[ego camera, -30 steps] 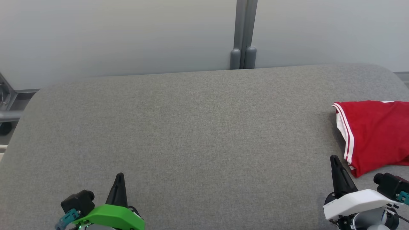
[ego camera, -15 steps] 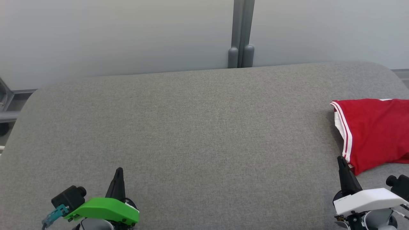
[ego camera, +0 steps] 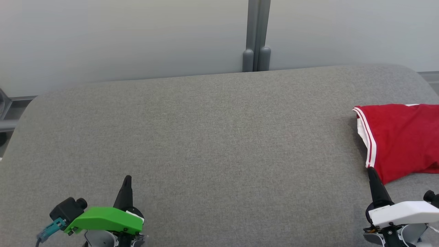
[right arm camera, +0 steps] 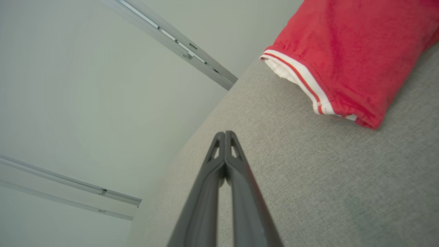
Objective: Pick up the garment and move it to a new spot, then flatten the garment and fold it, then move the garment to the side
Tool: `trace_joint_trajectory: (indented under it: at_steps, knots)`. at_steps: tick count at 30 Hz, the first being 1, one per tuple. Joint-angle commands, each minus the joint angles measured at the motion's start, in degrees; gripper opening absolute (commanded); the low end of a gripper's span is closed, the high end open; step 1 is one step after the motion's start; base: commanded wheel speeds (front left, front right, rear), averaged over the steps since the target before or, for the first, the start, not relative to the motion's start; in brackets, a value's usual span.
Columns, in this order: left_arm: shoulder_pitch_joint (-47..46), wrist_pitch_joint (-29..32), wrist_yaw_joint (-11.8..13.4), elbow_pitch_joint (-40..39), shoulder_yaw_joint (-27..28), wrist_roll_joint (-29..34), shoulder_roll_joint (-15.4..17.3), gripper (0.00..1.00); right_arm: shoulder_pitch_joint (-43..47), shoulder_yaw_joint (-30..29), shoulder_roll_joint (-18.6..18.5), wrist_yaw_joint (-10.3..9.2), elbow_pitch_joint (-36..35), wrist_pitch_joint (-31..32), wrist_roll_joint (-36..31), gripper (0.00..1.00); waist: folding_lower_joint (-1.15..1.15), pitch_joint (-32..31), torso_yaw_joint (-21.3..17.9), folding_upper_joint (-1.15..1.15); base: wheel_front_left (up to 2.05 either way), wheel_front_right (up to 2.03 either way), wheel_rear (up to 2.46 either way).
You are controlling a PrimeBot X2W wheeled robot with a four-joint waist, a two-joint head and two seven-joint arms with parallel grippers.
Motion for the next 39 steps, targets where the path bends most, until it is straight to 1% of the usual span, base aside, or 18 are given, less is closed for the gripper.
trace_joint_trajectory:
  at_steps: [1, 18, 34, 39]
  knots:
    - [-1.9, 0.29, -0.55, -0.59, 0.68, -1.26, -0.15, 0.0, -1.34, -0.34, -0.35, 0.02, -0.47, 0.32, 1.44, 0.0, 0.0, 0.02, -0.03, 0.0, 0.0, 0.0, 0.0]
    - [-2.81, 2.39, -3.42, -0.25, 3.34, -9.7, -1.49, 0.0, -1.64, -2.35, -0.42, 0.02, -0.22, 3.08, 12.17, 0.0, 0.0, 0.43, -0.61, 0.0, 0.0, 0.0, 0.0]
    - [-3.67, 4.12, -5.89, 0.16, 5.6, -17.05, -2.63, 0.0, -1.94, -4.07, -0.49, 0.02, 0.01, 5.49, 21.35, 0.0, 0.0, 0.84, -1.19, 0.0, 0.0, 0.0, 0.0]
    - [-3.71, 4.48, -6.45, 0.26, 6.14, -18.73, -2.89, 0.0, -2.0, -4.45, -0.51, 0.02, 0.07, 6.01, 23.3, 0.0, 0.0, 0.94, -1.32, 0.0, 0.0, 0.0, 0.0]
